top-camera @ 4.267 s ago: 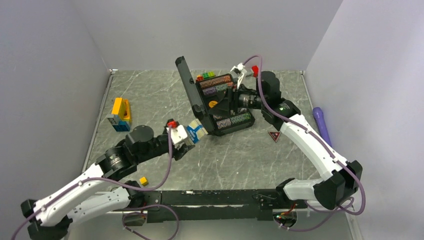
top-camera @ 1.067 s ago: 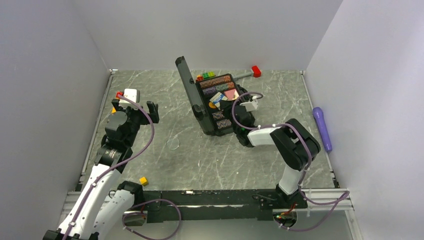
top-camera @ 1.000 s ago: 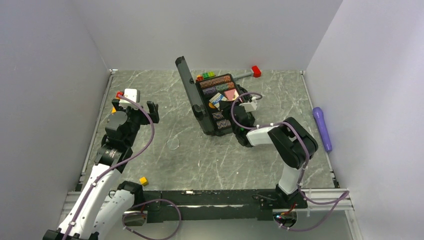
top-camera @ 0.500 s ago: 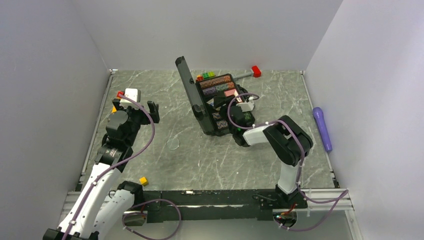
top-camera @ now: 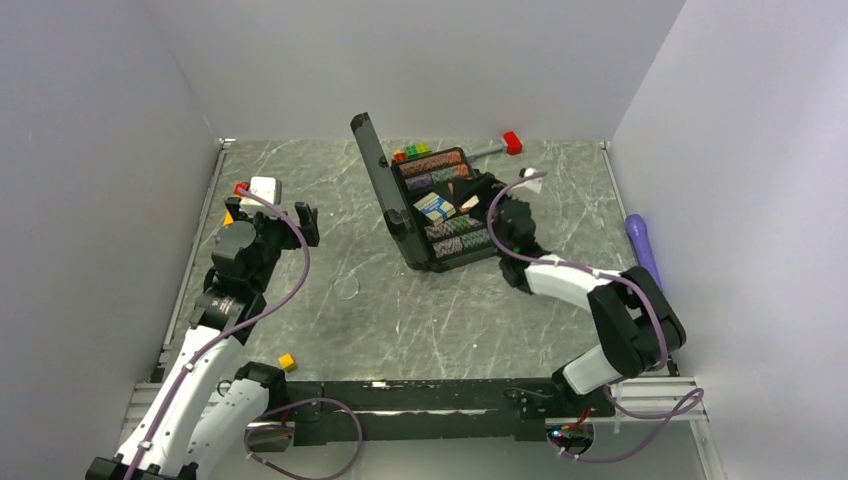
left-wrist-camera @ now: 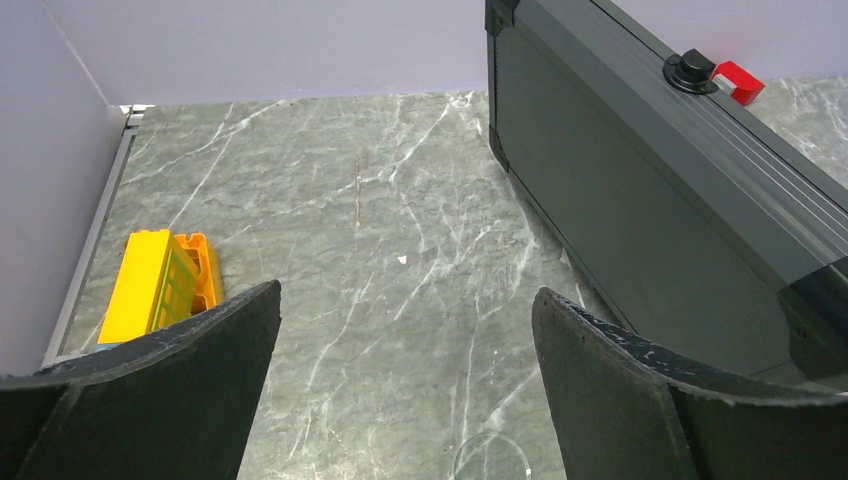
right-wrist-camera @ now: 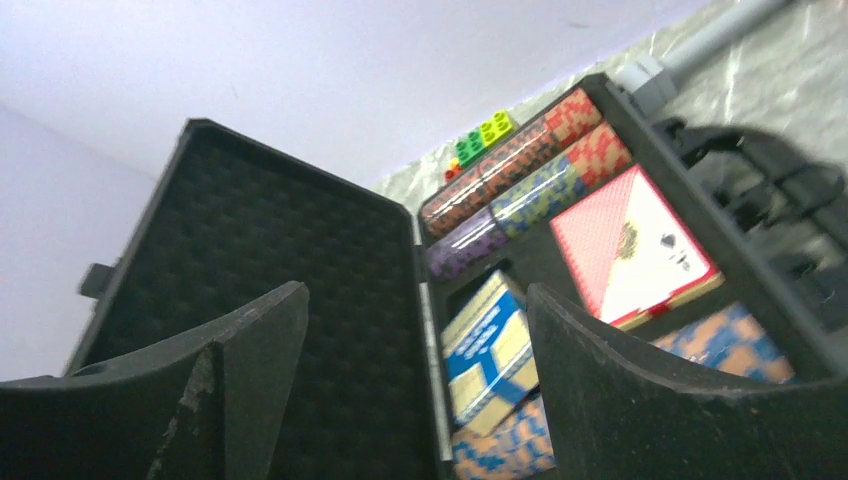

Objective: Pack up texas hold em set

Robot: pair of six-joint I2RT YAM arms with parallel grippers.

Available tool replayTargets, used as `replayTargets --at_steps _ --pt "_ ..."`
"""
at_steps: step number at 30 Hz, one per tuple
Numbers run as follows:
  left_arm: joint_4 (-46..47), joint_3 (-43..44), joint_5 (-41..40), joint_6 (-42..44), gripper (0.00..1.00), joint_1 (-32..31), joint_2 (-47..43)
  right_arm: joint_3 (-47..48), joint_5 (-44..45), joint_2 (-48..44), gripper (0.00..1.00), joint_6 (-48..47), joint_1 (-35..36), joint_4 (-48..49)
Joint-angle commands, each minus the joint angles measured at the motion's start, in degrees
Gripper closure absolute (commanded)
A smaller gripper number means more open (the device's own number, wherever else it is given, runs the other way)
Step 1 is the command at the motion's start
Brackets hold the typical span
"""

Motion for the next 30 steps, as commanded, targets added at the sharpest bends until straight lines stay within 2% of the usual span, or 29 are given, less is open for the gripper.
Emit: replayTargets --at_steps 1,6,10,13,18,30 --pt "1.28 2.17 0.82 -0.02 0.01 0.23 -0.07 4.87 -22.74 -1.02 0.17 -11.66 -8.74 -10.22" --pt "1.37 2.16 0.98 0.14 0.01 0.26 0.33 9.68 -48.36 2.09 0.15 -21.48 -16.01 -16.2" --pt "1.37 2.07 0.87 0.31 0.01 0.24 0.77 11.86 -60.34 4.76 0.15 -30.21 -17.43 -18.32" --pt "1.38 1.99 0.68 0.5 0.01 0.23 1.13 15.39 -62.32 7.96 0.2 -35.33 -17.6 -23.77" --pt "1.37 1.99 0.48 0.73 0.01 0.26 1.59 18.07 -59.34 11.62 0.22 -40.61 -17.6 -26.51" --pt "1.37 2.07 0.68 0.95 0.01 0.25 2.63 24.5 -64.03 19.18 0.29 -43.1 -17.43 -29.27"
